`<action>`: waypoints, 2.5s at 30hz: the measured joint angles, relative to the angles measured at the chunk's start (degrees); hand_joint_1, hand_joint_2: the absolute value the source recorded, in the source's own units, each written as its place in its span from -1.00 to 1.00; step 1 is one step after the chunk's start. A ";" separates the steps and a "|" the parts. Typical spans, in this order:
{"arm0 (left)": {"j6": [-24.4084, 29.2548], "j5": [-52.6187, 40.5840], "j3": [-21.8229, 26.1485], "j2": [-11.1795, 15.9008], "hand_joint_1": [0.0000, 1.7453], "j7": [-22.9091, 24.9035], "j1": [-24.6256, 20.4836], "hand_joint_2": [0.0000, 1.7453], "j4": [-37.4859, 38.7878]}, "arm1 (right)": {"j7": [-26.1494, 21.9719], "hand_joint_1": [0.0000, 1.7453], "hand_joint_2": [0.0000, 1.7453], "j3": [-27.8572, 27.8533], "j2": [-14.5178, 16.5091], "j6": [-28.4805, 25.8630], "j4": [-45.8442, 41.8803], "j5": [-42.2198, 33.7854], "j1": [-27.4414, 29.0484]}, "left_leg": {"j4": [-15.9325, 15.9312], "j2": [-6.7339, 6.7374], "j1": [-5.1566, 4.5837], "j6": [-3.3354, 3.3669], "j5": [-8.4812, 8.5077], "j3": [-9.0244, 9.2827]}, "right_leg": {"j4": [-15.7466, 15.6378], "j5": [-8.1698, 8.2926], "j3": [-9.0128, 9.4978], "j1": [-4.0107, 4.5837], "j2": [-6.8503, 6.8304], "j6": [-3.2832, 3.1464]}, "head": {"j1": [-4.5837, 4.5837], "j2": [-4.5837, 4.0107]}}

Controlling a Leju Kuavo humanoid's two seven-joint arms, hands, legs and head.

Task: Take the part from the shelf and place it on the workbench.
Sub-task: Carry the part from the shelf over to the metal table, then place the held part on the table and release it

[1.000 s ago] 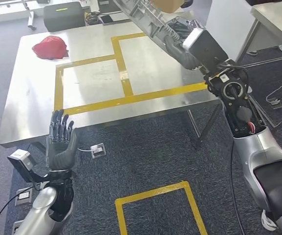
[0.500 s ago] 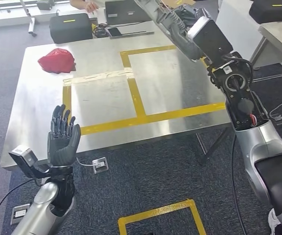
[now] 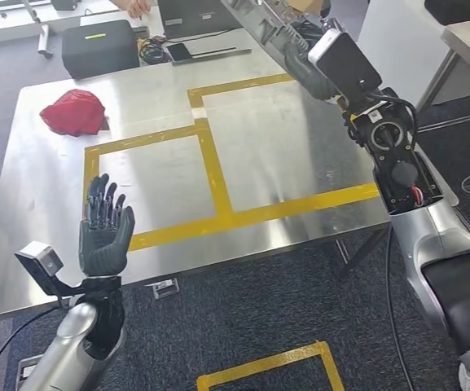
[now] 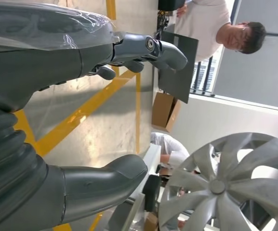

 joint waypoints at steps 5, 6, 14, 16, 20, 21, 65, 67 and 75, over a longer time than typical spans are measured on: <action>-0.01 -0.01 -0.01 -0.04 -1.00 -0.63 -0.33 1.00 0.64 | -0.58 1.00 1.00 0.17 0.00 -0.24 1.14 0.80 0.50 | -17.38 0.01 -1.48 3.43 11.95 4.84 | -0.23 -1.91 2.33 0.52 0.41 0.16 | -0.08 0.00; -0.04 -0.02 -0.01 -0.08 -1.00 -0.82 -0.47 1.00 0.74 | -0.89 1.00 1.00 0.21 0.00 -0.40 1.34 1.10 0.49 | -18.75 0.02 -1.81 3.87 12.56 5.40 | -0.31 -2.17 2.46 0.40 0.44 0.42 | -0.05 0.00; -1.42 0.02 -0.28 -0.72 -1.00 -2.23 -0.87 1.00 2.23 | -2.08 1.00 1.00 0.77 -0.04 -2.51 4.16 4.00 -1.27 | -18.81 -0.27 -1.74 2.34 12.32 5.47 | -0.43 -2.94 2.54 0.61 -0.15 0.71 | 0.17 0.00; -2.07 0.02 -0.38 -0.80 -1.00 -2.76 -0.91 1.00 3.04 | -2.19 1.00 1.00 0.82 -0.19 -2.84 5.10 4.55 -1.40 | -18.82 -0.35 -1.74 2.48 12.24 5.43 | -0.66 -3.02 2.65 0.62 -0.24 0.74 | 0.20 0.00; -3.13 -0.04 -0.40 -0.81 -1.00 -3.64 -0.95 1.00 4.50 | -2.61 1.00 1.00 1.21 -0.36 -3.95 7.36 7.78 -1.18 | -18.81 -0.36 -1.75 2.61 12.19 5.43 | -0.80 -3.06 2.75 0.62 -0.28 0.74 | 0.19 0.00; -3.29 -0.09 -0.40 -0.81 -1.00 -3.76 -0.96 1.00 4.69 | -2.68 1.00 1.00 1.30 -0.38 -4.21 7.92 8.69 -1.07 | -18.80 -0.36 -1.75 2.64 12.21 5.44 | -0.81 -3.04 2.76 0.62 -0.27 0.76 | 0.18 0.00; -2.76 0.66 0.34 -0.60 -1.00 -3.93 -3.67 1.00 8.29 | -7.59 -1.00 -1.00 0.66 -4.17 -6.48 28.56 17.13 -7.10 | -18.82 -0.33 -1.69 2.96 12.54 5.48 | -0.76 -2.75 2.78 0.74 -0.30 0.94 | 0.17 0.00; -2.78 0.55 0.34 -0.54 -1.00 -4.38 -3.66 1.00 8.31 | -8.06 -1.00 -1.00 0.66 -4.17 -6.68 29.04 17.13 -7.54 | -18.82 -0.33 -1.69 2.96 12.54 5.48 | -0.76 -2.75 2.78 0.74 -0.30 0.94 | 0.17 0.00; -2.99 0.63 0.34 -0.52 -1.00 -4.71 -3.57 1.00 8.35 | -8.14 -1.00 -1.00 0.66 -4.15 -6.82 30.27 17.06 -7.92 | -18.83 -0.35 -1.66 2.96 12.54 5.48 | -0.77 -2.75 2.80 0.80 -0.34 0.94 | 0.17 0.00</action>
